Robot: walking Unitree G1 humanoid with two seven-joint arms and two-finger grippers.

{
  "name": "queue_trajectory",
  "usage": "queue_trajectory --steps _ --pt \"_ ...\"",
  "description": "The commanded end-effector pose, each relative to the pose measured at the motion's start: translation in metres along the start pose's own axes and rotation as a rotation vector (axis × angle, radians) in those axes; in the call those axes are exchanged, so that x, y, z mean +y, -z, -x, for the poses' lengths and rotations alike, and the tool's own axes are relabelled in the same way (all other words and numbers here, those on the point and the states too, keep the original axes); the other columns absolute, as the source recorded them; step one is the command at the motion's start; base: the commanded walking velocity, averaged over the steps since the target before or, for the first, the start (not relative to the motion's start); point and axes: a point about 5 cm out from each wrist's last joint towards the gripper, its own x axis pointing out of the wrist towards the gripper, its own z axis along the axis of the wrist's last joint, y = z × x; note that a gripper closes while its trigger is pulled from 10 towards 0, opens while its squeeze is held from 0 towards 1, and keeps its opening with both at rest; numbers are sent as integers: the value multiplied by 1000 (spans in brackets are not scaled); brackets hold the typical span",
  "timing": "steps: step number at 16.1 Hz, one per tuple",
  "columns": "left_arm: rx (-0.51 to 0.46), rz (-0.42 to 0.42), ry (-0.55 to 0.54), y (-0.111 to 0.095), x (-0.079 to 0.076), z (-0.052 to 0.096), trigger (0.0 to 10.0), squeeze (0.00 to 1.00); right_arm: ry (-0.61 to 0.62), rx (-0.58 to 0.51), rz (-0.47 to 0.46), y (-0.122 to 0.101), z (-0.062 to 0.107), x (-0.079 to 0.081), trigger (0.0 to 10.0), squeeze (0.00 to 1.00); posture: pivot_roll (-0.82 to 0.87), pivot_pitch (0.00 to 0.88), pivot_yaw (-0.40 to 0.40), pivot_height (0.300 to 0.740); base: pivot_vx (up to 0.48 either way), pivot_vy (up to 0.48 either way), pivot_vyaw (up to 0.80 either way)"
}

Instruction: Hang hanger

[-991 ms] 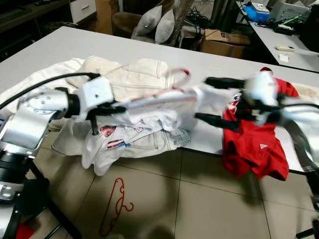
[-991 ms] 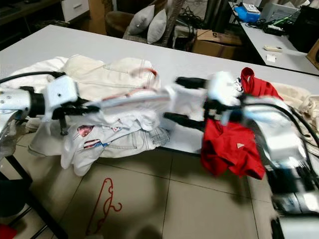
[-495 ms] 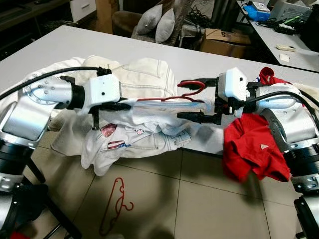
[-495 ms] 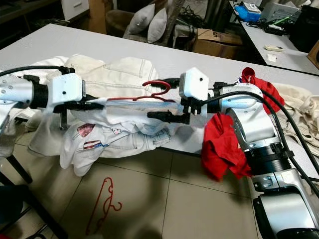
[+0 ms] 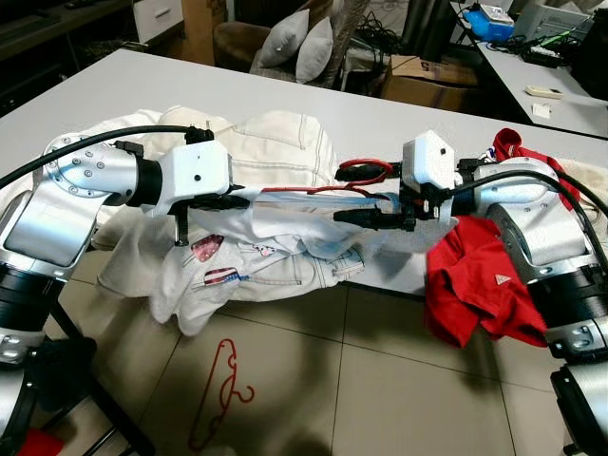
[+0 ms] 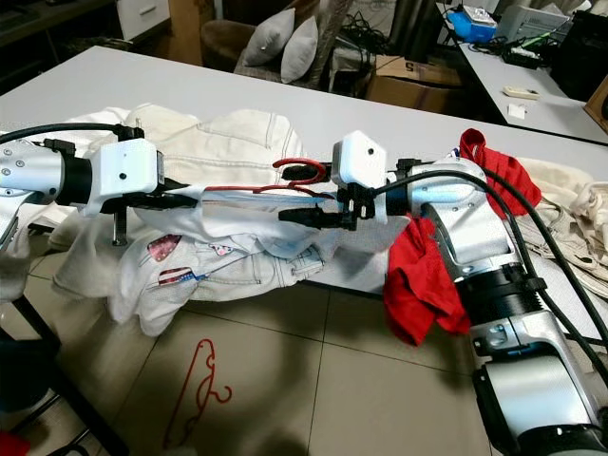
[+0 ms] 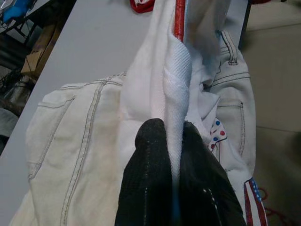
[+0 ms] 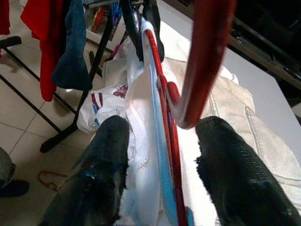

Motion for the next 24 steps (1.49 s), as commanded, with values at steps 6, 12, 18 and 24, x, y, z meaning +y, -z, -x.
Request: queue_trajectory --steps 6,12,18,24 --pt "-12 -79 -31 -14 9 2 0 0 -10 3 -3 -4 2 -5 0 0 184 0 -98 740 0 0 0" --pt "-18 -80 -45 -14 9 2 0 0 -14 -4 -6 -4 2 -6 0 0 180 0 -100 740 0 0 0" --pt "-22 -74 -64 -12 9 1 0 0 -19 -17 -5 -6 2 -5 0 0 176 0 -103 740 0 0 0" --pt "-153 17 -111 -20 17 9 10000 1000 -9 -14 2 -6 1 -5 0 0 177 0 -107 740 0 0 0"
